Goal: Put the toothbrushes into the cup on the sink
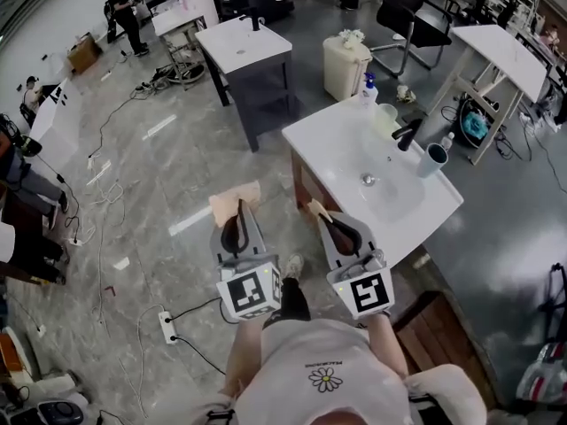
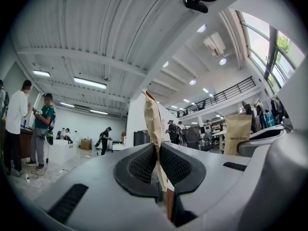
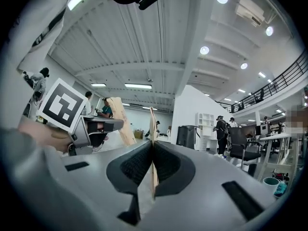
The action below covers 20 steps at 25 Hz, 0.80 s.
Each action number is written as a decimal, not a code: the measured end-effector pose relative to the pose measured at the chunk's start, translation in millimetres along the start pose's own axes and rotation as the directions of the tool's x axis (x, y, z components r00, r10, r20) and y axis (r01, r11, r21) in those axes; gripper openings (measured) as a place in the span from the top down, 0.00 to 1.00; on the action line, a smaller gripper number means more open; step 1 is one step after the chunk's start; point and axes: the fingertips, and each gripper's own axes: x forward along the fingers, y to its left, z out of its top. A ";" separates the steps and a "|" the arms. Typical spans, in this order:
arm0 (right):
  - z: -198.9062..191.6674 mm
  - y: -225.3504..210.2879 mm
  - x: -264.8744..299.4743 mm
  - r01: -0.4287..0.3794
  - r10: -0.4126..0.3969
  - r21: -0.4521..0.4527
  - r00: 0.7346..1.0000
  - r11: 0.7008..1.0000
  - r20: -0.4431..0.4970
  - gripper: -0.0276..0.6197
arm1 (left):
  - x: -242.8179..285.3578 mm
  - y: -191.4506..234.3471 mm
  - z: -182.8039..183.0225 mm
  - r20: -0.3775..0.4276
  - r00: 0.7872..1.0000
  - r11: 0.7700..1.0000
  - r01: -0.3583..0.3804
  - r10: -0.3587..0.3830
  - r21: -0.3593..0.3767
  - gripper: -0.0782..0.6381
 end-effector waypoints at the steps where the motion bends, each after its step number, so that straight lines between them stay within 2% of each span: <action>1: -3.6 -5.8 11.1 0.001 -0.001 0.005 1.000 1.000 0.001 0.94 | 14.0 1.4 -3.6 -0.007 1.000 1.000 0.004 -0.004 -0.003 0.84; 5: -18.9 -33.2 55.9 0.021 -0.020 0.020 0.999 1.000 -0.040 0.94 | 72.5 1.4 -12.0 -0.025 0.999 0.999 0.044 -0.044 -0.019 0.84; 13: -30.0 -101.1 154.4 0.122 -0.119 0.039 0.991 0.992 -0.064 0.94 | 189.1 11.7 -6.4 -0.004 0.992 0.992 0.125 -0.125 -0.031 0.84; 17: -38.1 -133.1 198.4 0.173 -0.166 0.101 0.984 0.980 -0.071 0.94 | 238.3 23.7 -6.1 0.022 0.989 0.989 0.144 -0.144 -0.016 0.84; 20: -56.9 -155.5 222.9 0.219 -0.205 0.125 0.972 0.968 -0.114 0.94 | 269.6 26.4 -12.2 0.041 0.988 0.987 0.154 -0.152 -0.056 0.84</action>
